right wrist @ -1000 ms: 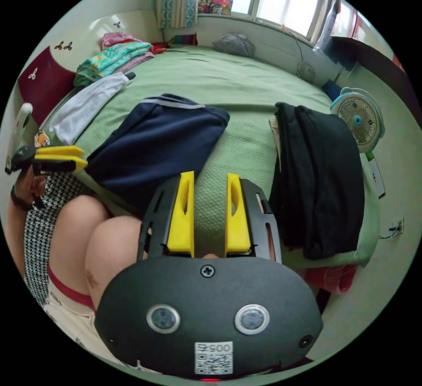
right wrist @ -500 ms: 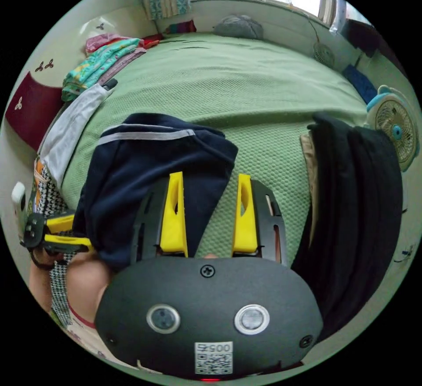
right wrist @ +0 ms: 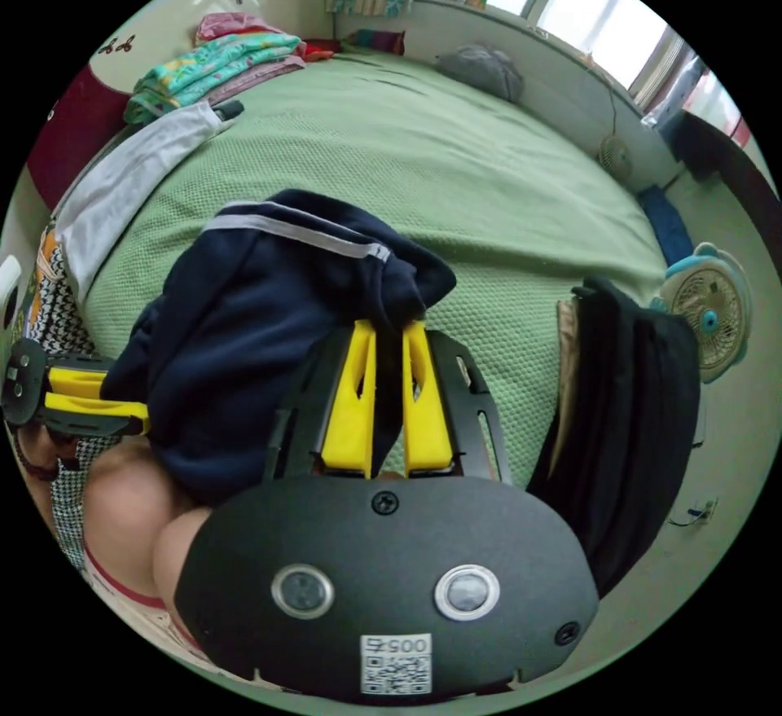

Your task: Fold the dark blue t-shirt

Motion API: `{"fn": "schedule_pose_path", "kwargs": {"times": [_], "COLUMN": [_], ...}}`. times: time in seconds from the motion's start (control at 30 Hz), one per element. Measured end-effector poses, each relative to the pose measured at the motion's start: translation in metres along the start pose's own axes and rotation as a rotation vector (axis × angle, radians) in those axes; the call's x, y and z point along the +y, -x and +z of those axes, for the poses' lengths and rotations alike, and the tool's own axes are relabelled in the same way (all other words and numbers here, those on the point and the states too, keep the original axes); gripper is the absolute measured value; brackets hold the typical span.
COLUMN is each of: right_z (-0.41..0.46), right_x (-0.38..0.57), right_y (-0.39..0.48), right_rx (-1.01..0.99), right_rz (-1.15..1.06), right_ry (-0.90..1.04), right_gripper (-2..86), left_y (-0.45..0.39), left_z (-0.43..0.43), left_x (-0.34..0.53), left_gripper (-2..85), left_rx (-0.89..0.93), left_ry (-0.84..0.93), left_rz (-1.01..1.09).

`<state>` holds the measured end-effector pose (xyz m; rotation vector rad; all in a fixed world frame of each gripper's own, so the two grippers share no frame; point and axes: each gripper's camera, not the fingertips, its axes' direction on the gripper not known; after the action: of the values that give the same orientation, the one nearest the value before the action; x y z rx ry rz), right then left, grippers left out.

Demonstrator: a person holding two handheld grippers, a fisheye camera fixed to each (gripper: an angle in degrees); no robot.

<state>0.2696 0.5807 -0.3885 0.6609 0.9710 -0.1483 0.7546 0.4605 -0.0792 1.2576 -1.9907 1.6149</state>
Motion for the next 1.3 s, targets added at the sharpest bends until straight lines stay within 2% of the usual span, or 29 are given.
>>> {"fn": "schedule_pose_path", "kwargs": {"times": [0.4,0.63,0.8,0.97,1.07,1.17,1.23,1.3], "right_z": [-0.123,-0.159,-0.178,-0.165,-0.135,-0.085,-0.066,-0.055], "right_x": [-0.025,-0.075,-0.145,-0.218,-0.258,-0.292,-0.298,-0.29], "right_y": [0.087,0.162,0.227,0.271,0.299,0.322,0.328,0.331], "right_rx": [0.042,0.008,-0.037,-0.085,-0.017,0.083,0.047,-0.108], "right_rz": [-0.06,-0.14,-0.198,-0.201,-0.199,-0.218,-0.244,-0.271], "right_ry": [-0.254,-0.357,-0.423,-0.401,-0.368,-0.23,-0.179,-0.157], "right_gripper": [3.8,3.6,3.6,3.8,4.5,6.8,8.7,10.3], "left_y": [0.0,0.035,0.075,0.124,0.167,0.217,0.239,0.246], "left_z": [-0.122,-0.227,-0.304,-0.347,-0.341,-0.316,-0.302,-0.3], "left_x": [0.063,0.101,0.105,0.084,0.062,0.04,0.034,0.035], "left_gripper": [6.2,6.2,6.3,6.5,7.1,6.9,6.2,6.0], "left_rx": [-0.041,-0.182,-0.326,-0.466,-0.433,-0.437,-0.426,-0.444], "left_ry": [-0.172,-0.269,-0.293,-0.264,-0.243,-0.199,-0.152,-0.14], "left_rz": [-0.034,-0.072,-0.126,-0.178,-0.216,-0.3,-0.358,-0.357]}}
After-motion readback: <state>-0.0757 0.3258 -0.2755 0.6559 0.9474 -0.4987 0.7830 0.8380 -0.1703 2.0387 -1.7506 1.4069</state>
